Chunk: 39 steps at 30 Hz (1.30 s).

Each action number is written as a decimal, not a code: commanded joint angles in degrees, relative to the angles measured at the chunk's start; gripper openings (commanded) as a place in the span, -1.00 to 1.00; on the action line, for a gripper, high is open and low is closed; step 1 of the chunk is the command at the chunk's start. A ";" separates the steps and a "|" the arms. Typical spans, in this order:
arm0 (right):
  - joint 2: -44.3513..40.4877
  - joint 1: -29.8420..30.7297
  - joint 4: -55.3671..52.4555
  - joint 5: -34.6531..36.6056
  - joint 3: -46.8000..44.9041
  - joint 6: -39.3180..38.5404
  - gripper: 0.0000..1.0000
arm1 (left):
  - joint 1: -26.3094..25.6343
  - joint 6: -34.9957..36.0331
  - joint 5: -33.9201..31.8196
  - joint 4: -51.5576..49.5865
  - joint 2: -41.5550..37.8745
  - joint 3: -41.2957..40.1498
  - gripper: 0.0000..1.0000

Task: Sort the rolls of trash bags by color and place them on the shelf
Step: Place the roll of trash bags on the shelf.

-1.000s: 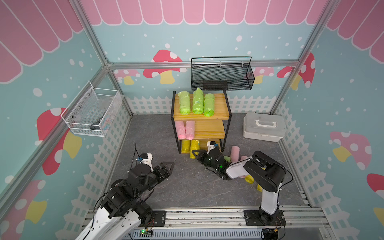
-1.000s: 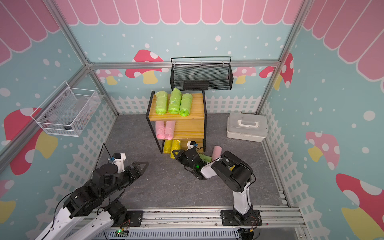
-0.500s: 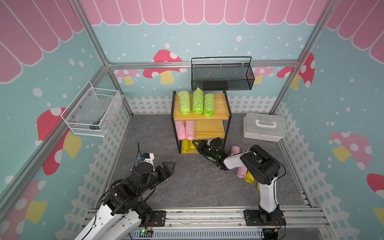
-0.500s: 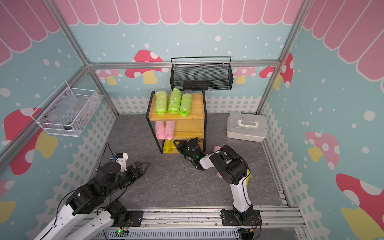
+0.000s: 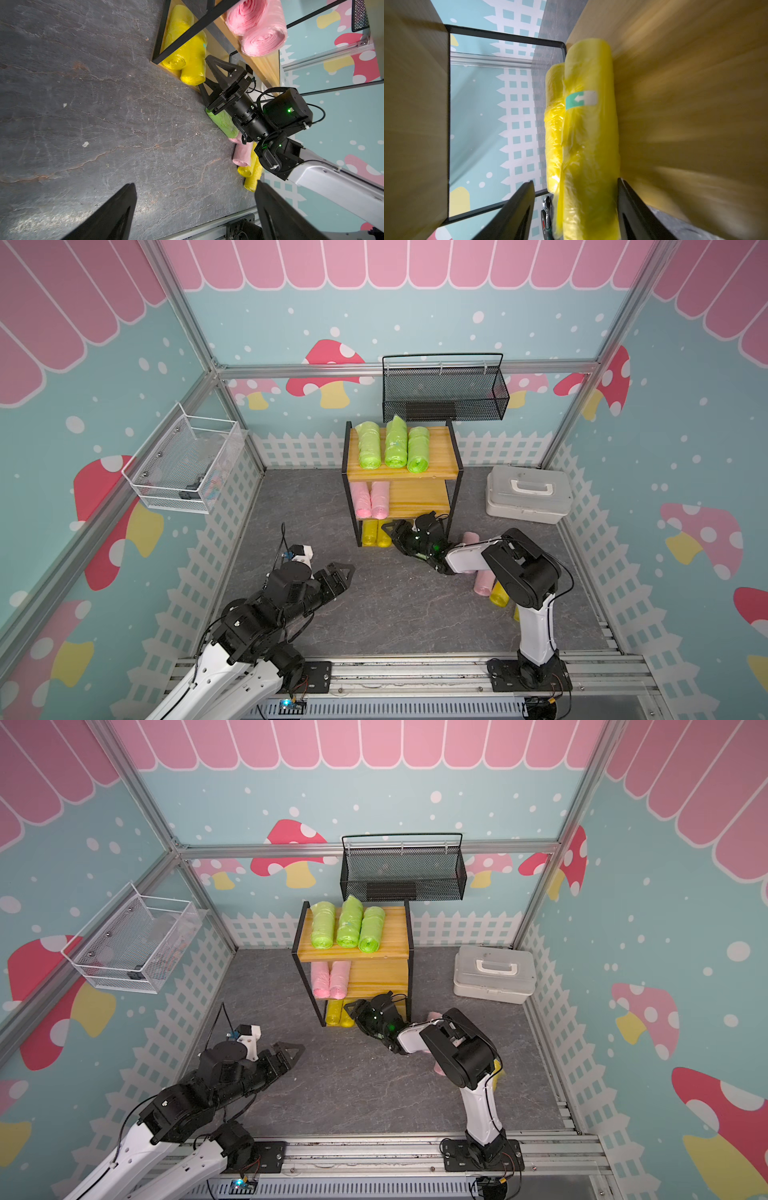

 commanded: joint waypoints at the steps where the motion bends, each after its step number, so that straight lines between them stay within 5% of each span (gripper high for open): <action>1: -1.49 -0.49 -0.82 -0.38 -1.64 -0.74 0.33 | 0.24 0.96 0.86 0.66 -0.72 -0.06 0.84; 10: -9.54 -0.46 -5.67 -4.11 -8.84 -5.99 0.35 | 0.26 0.55 1.14 1.22 -0.52 -0.58 0.85; 22: -28.24 -0.39 -37.66 -9.69 -9.59 -34.84 0.38 | 0.23 -0.16 1.69 2.30 -0.39 -1.47 0.99; 31: -45.32 -0.57 -60.64 2.89 -9.31 -66.13 0.48 | 0.21 -1.19 1.70 4.09 -0.71 -2.74 0.98; 39: -54.13 -0.97 -57.56 18.22 -16.94 -77.69 0.95 | 0.26 -2.44 2.39 6.09 -0.60 -3.80 0.98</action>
